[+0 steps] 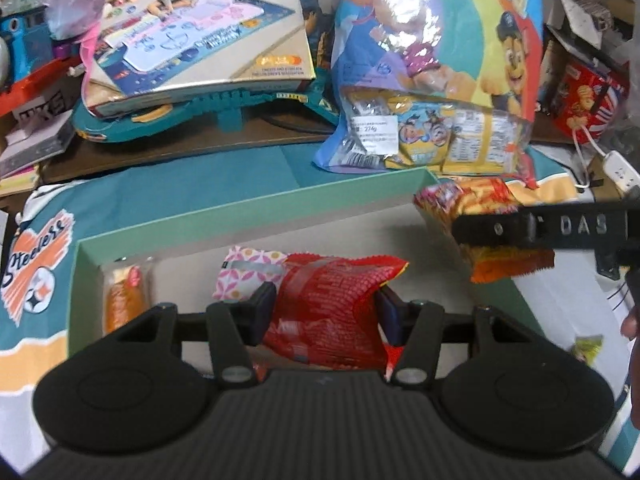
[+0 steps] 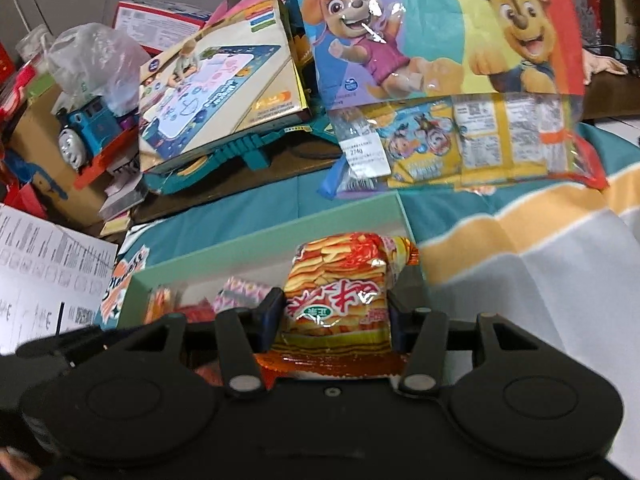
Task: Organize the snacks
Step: 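Lower both chip bags into the green box and open both grippers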
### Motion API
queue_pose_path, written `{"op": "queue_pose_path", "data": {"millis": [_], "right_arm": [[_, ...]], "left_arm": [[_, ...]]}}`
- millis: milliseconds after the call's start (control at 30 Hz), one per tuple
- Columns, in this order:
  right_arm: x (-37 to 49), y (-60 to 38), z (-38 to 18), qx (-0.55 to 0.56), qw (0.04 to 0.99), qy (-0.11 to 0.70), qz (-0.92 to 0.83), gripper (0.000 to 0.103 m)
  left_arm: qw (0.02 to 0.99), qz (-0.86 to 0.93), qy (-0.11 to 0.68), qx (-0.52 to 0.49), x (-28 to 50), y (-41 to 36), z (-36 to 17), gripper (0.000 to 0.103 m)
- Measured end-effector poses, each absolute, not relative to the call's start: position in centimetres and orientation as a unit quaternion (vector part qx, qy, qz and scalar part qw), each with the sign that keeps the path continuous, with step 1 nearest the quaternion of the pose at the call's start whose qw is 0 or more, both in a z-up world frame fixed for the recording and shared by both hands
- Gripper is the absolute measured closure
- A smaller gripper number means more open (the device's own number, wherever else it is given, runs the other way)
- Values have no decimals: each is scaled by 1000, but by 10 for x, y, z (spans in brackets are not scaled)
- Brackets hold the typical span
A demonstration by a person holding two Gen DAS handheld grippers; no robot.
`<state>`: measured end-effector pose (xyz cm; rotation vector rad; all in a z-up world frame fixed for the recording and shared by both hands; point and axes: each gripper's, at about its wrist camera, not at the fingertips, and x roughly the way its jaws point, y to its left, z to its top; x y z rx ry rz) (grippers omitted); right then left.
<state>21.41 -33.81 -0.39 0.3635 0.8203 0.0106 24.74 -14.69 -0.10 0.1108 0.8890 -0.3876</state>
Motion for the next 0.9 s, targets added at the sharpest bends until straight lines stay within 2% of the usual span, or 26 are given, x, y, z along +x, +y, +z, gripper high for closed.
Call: {"op": "queue_pose_path", "data": {"millis": [300,367,400,433,467,500,900], "right_arm": [[272,-341,-28,164,901,403,4,52],[274,-339,-29,154,904,399,0,45],[275,-337,-29,149,905,398,0,40],[275,-336,-29,147,907,395,-1,23],[273,-336,-27,146,909,390,-2,3],[271,-335,-25,144,914,380,-4,0],[241,-324,-13,136,914,383,5,0]], "left_arm": [[878,-177,441,56,291,-161,-28,50],[879,-173,441,54,300,-163,-32,48],[880,-167,441,53,303,-164,-33,43],[881,-162,441,54,304,-166,-34,35],[883,-154,439,57,306,-167,-35,15],[886,-147,436,59,305,-167,-35,2],[885,-146,438,62,282,-157,-26,0]]}}
